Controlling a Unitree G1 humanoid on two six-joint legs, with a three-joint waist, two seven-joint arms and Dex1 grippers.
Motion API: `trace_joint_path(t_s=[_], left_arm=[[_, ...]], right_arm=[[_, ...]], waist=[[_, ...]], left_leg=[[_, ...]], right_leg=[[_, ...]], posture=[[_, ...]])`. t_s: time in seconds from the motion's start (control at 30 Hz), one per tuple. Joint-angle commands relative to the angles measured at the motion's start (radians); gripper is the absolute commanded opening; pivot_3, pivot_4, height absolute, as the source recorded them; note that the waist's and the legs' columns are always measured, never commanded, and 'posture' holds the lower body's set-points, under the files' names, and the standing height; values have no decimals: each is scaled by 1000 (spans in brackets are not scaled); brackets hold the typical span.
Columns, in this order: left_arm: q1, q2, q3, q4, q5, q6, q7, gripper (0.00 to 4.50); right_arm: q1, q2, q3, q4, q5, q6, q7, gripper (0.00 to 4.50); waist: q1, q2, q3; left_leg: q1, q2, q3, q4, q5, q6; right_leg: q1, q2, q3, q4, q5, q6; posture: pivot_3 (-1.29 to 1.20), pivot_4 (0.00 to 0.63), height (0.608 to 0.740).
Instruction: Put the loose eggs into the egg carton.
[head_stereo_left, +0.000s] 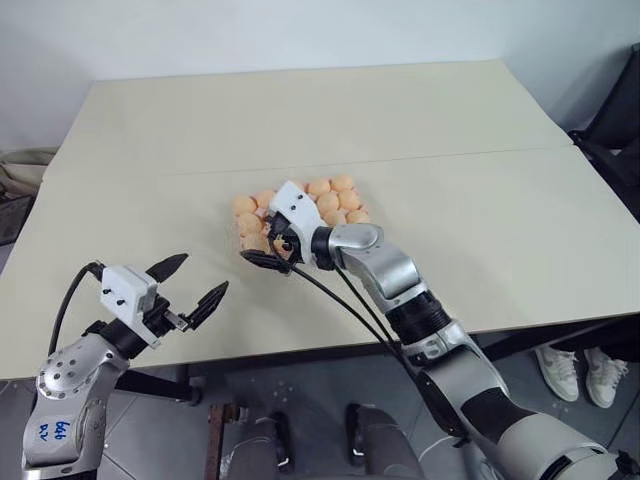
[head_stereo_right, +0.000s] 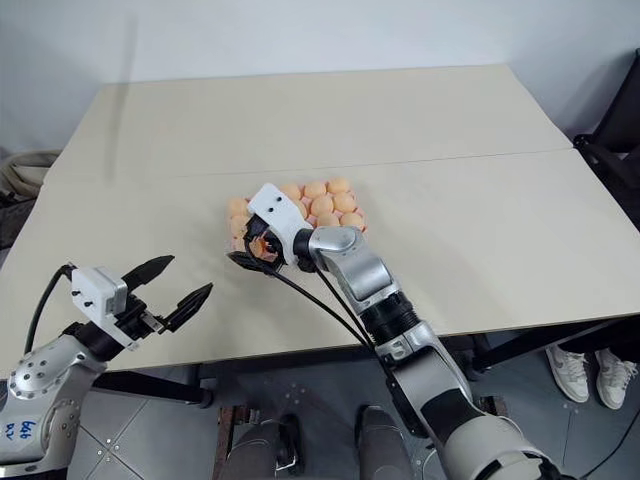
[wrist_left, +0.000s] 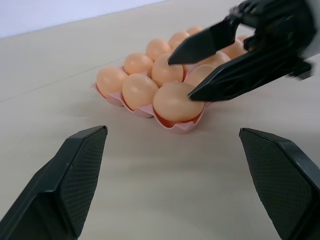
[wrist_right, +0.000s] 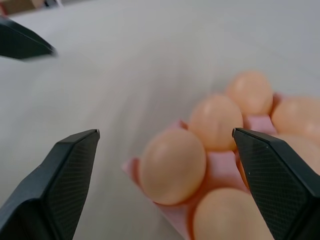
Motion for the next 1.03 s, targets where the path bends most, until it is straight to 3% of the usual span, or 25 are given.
trace_joint_path(t_s=[0.03, 0.27, 0.5, 0.67, 1.03], left_arm=[[-5, 30, 13, -19, -24, 4, -28, 4500], [-40, 82, 17, 62, -19, -4, -94, 4500], [-69, 123, 21, 141, -25, -11, -162, 4500], [-70, 138, 15, 160, -17, -20, -194, 4500], [-80, 154, -5, 132, 53, -64, -178, 4500]], right_arm=[[89, -125, -65, -181, 45, -89, 91, 4472], [352, -388, -291, -285, 141, -257, 180, 4472], [477, -591, -504, -136, 188, -414, 251, 4472], [523, -640, -550, -92, 249, -411, 313, 4472], [539, -623, -516, -130, 279, -395, 313, 4472]], waist=[[9, -1, -1], [26, -3, -1], [25, -3, -1], [25, -4, -1], [27, -4, -1]], left_leg=[[0, 0, 0, 0, 0, 0], [0, 0, 2, 1, -1, 1], [2, 2, 3, 2, -1, 0], [2, 3, 2, 6, -2, 0], [2, 4, 2, 8, -2, 1]], right_leg=[[0, 0, 0, 0, 0, 0], [0, 0, 0, -2, 0, 0], [1, 2, 0, -2, 0, 0], [2, 2, 0, -2, 1, -1], [3, 2, 2, -2, 1, -4]], posture=[[0, 150, 740], [0, 150, 740], [0, 150, 740], [0, 150, 740], [0, 150, 740]])
